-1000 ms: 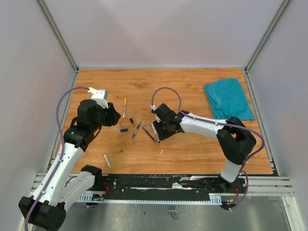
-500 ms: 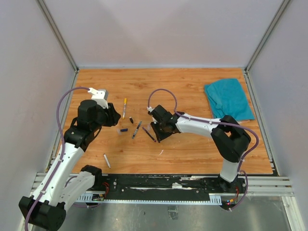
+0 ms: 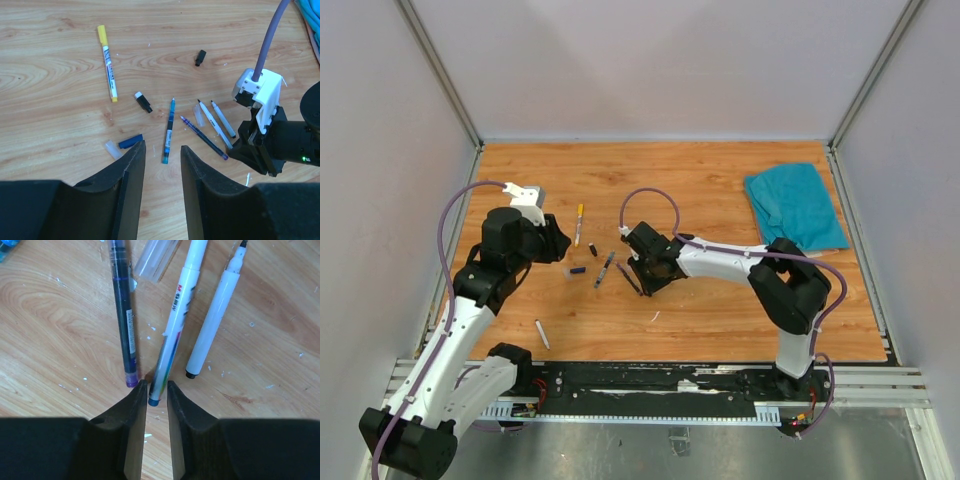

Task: Insert the pens into the pen caps
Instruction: Pick up the pen from the center of the board.

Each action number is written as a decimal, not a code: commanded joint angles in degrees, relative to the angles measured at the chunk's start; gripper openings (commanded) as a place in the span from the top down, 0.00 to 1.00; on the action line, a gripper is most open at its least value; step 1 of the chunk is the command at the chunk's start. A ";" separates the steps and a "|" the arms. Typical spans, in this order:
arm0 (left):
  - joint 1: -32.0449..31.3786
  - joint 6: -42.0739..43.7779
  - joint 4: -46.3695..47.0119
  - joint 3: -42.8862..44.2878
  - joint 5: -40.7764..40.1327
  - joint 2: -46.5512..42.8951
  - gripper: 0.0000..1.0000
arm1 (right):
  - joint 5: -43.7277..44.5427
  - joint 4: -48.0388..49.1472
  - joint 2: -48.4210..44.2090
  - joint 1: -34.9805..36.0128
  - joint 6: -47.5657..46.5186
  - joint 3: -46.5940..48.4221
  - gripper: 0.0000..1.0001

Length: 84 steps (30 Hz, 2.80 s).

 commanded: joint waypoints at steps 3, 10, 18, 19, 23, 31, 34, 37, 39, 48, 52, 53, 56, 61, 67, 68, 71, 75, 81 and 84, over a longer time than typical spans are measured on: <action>-0.02 0.43 1.91 -0.23 1.10 -0.19 0.61 | 4.22 -3.53 1.60 1.88 -0.98 2.26 0.78; -0.01 0.42 1.83 -0.30 0.67 -0.27 0.61 | 6.81 -6.88 2.63 2.79 -2.02 3.61 0.84; -0.02 -0.34 1.50 0.78 -0.60 -1.11 0.59 | 7.29 -5.32 -3.27 3.08 -1.27 2.72 0.89; -0.02 -1.00 1.37 1.17 -0.61 -1.27 0.58 | 7.07 -4.67 -4.54 3.08 -1.16 2.50 0.89; 0.02 -5.73 5.37 -0.40 2.40 -4.10 0.50 | 5.10 -0.66 -10.93 3.09 -0.65 0.21 0.89; -0.02 -20.81 20.24 -10.10 11.09 -12.14 0.45 | -4.02 15.66 -24.56 2.40 7.12 -10.51 0.90; -0.06 -27.44 27.61 -15.05 14.60 -15.29 0.43 | -7.48 23.30 -27.34 2.33 12.31 -14.21 0.90; -0.20 -30.98 31.88 -17.81 16.10 -17.17 0.42 | -10.44 29.83 -28.36 2.29 17.06 -16.67 0.90; -0.55 -31.14 32.26 -18.26 16.34 -17.23 0.41 | -12.46 35.33 -28.35 2.29 20.20 -17.84 0.91; -3.57 -30.73 33.44 -20.65 15.24 -14.82 0.43 | -19.13 48.60 -25.14 2.29 27.52 -18.56 0.91; -5.18 -31.72 34.85 -22.60 14.07 -14.90 0.46 | -19.95 49.59 -24.57 2.29 27.95 -18.22 0.91; -5.39 -32.15 35.33 -23.06 14.03 -14.84 0.48 | -20.06 50.00 -24.56 2.29 27.98 -18.34 0.91; -6.18 -32.87 36.92 -24.24 13.86 -14.66 0.52 | -20.33 49.92 -24.47 2.31 27.83 -18.09 0.91; -7.43 -33.20 38.47 -24.47 13.55 -13.64 0.59 | -20.22 49.52 -24.15 2.29 27.17 -17.72 0.91; -8.74 -33.67 40.39 -24.41 13.36 -12.39 0.77 | -19.07 48.03 -23.83 2.29 25.41 -16.73 0.91; -8.87 -33.72 40.48 -24.46 13.20 -12.28 0.79 | -18.97 47.82 -23.71 2.29 25.09 -16.52 0.91; -9.15 -33.81 40.50 -24.46 12.92 -12.27 0.89 | -18.98 47.51 -23.28 2.24 24.53 -15.84 0.91; -9.17 -33.90 40.20 -24.43 12.28 -12.77 0.98 | -18.94 47.09 -22.90 2.20 23.85 -15.53 0.91; -9.17 -29.47 33.21 -20.47 9.08 -12.61 1.00 | -16.54 43.30 -24.49 2.20 20.60 -15.65 0.57; -9.17 -24.68 26.56 -15.16 6.73 -11.90 0.99 | -12.76 39.21 -25.85 2.24 17.52 -15.73 0.47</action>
